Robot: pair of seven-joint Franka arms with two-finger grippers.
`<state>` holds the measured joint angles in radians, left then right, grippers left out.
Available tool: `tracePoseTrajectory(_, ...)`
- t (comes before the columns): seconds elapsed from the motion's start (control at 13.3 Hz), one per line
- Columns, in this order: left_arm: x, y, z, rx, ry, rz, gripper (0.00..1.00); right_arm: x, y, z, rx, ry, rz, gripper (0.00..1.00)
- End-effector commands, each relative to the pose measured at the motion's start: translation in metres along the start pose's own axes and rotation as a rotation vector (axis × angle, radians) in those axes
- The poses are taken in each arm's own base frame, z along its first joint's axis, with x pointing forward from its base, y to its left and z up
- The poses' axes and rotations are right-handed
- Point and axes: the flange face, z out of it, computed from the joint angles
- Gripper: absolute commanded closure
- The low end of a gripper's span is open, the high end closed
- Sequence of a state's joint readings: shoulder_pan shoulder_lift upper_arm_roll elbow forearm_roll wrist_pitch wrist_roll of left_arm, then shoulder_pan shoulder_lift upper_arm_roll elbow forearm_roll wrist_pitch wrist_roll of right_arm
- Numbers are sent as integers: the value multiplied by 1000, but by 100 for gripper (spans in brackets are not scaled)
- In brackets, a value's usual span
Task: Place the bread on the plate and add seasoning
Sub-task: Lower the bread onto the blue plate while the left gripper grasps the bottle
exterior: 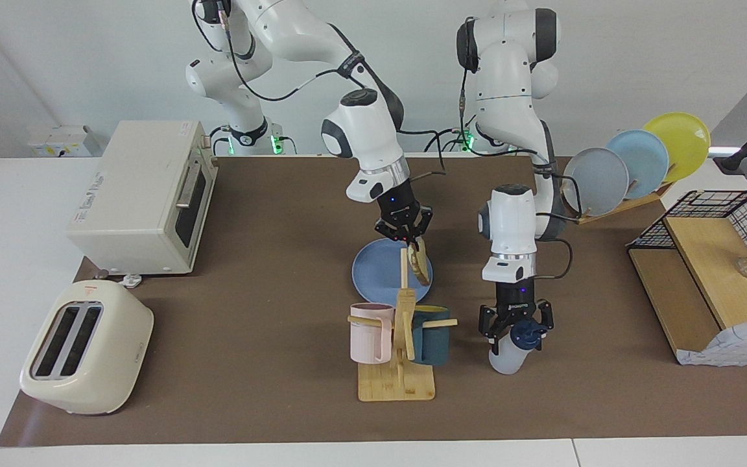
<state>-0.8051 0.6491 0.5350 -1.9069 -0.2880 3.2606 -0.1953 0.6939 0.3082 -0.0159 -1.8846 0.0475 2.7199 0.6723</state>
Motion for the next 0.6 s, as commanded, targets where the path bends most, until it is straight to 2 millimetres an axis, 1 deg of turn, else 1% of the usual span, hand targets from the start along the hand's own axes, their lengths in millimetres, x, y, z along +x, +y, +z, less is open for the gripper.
tracePoseTrajectory(0.0, -1, 3, 5, 7, -6, -1, 0, -1, 4, -3, 4, -1, 16, 100)
tracePoseTrajectory(0.15, -2, 5, 5, 5, -10, 0, 2, -1, 4, -4, 4, -1, 20, 100)
tracePoseTrajectory(0.23, -2, 4, 5, 7, -10, 1, 16, -2, 4, -4, 2, -5, 20, 100)
tracePoseTrajectory(0.3, -2, 5, 6, 6, -13, 2, 45, -6, 8, -1, -5, -12, 21, 100)
tracePoseTrajectory(0.38, -1, 5, 6, 6, -13, 1, 71, -9, 11, 0, -10, -17, 20, 100)
tracePoseTrajectory(0.45, -1, 4, 6, 8, -21, 0, 100, -13, 14, 3, -15, -22, 22, 100)
tracePoseTrajectory(0.53, 1, 2, 7, 10, -18, -2, 100, -14, 16, 4, -17, -25, 22, 100)
